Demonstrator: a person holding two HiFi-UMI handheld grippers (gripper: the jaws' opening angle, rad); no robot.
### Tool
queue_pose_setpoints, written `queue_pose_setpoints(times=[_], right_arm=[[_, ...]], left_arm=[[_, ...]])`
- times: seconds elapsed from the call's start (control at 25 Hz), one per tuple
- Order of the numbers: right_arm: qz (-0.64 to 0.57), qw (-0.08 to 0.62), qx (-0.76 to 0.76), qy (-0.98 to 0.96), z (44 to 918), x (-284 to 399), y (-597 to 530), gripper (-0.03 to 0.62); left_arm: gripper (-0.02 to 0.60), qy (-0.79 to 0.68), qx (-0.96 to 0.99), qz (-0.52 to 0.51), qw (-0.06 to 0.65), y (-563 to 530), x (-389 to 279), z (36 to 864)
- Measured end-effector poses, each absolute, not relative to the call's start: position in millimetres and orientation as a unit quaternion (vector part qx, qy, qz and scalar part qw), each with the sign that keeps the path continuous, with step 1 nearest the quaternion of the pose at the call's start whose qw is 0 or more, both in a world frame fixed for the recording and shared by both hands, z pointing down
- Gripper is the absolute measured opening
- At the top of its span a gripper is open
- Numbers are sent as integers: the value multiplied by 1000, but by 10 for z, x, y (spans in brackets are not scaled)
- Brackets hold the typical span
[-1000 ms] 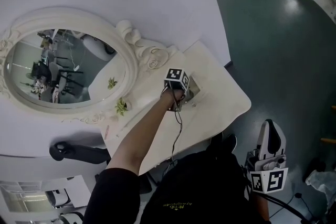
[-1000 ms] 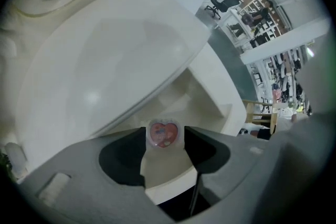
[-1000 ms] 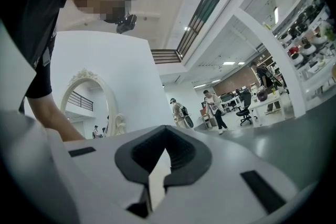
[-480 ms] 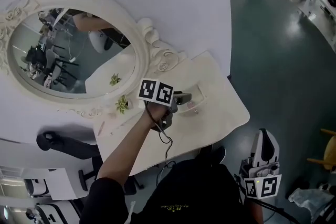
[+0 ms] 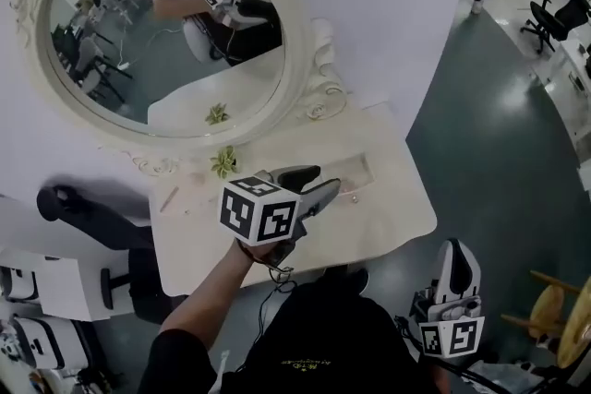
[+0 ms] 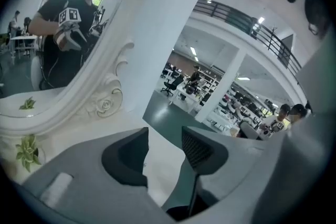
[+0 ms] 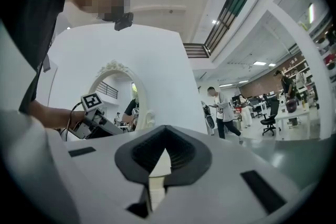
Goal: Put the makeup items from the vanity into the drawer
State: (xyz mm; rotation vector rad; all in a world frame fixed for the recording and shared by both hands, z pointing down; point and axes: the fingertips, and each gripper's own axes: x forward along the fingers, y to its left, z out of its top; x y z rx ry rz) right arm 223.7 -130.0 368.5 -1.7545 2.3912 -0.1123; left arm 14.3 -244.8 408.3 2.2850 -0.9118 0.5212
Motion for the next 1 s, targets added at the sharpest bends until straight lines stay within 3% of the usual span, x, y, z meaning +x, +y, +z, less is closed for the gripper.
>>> queue_pose_setpoints(times=[0.32,0.8,1.0], right_arm=[[-22,60,-571,819,3611,1946,-1299,0],[-11,46,-546,837,3623,1637,-1367,0],[-10,41,-539,841,3649,1566,-1351,0]], left_arm=[[186,-439,895,53,66,-1853,-481,3486],[140,-506,860,17,-64,-1349,-800,3611],[49,-554,827,-29,-88,-1274,-963,3506]])
